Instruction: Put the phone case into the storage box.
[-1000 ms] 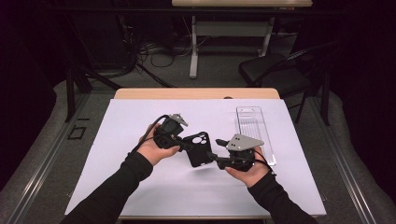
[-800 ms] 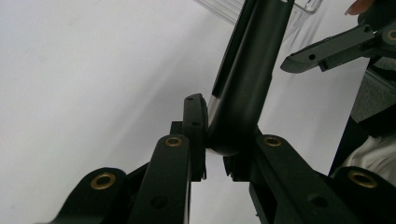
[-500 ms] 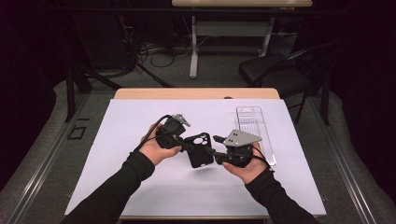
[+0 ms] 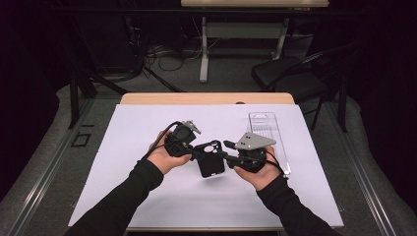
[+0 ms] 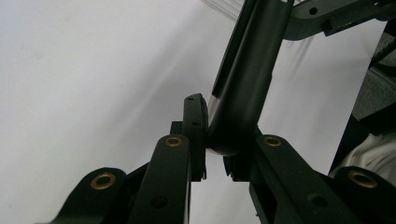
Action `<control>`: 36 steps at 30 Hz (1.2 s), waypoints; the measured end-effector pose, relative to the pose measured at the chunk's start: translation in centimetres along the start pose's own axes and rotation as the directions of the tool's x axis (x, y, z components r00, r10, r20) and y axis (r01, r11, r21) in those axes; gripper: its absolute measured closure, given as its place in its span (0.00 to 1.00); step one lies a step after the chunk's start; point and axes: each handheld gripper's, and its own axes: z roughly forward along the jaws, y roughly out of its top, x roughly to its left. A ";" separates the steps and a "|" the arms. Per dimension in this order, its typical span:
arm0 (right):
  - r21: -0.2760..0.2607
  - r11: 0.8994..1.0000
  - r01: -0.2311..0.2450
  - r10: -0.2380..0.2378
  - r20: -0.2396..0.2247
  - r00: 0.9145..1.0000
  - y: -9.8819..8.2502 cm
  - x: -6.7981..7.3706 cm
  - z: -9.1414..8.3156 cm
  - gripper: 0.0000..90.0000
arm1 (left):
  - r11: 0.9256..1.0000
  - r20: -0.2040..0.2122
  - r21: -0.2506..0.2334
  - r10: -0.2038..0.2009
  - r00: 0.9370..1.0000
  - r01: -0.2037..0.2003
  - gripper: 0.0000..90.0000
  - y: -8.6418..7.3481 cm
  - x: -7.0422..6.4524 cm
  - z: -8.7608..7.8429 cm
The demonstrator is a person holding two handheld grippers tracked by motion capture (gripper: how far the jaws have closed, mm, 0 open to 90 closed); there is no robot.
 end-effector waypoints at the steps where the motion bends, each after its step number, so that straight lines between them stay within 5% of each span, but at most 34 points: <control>1: 0.003 1.000 0.001 -0.001 0.002 1.000 0.0 0.0 0.0 0.70 | 1.000 0.000 0.001 0.001 1.000 -0.001 0.91 0.0 0.0 0.0; 36: 0.041 0.997 -0.067 0.069 -0.066 0.995 1.0 -0.4 -0.3 0.86 | 0.998 -0.015 0.010 0.068 0.998 -0.067 0.91 0.0 -0.9 0.2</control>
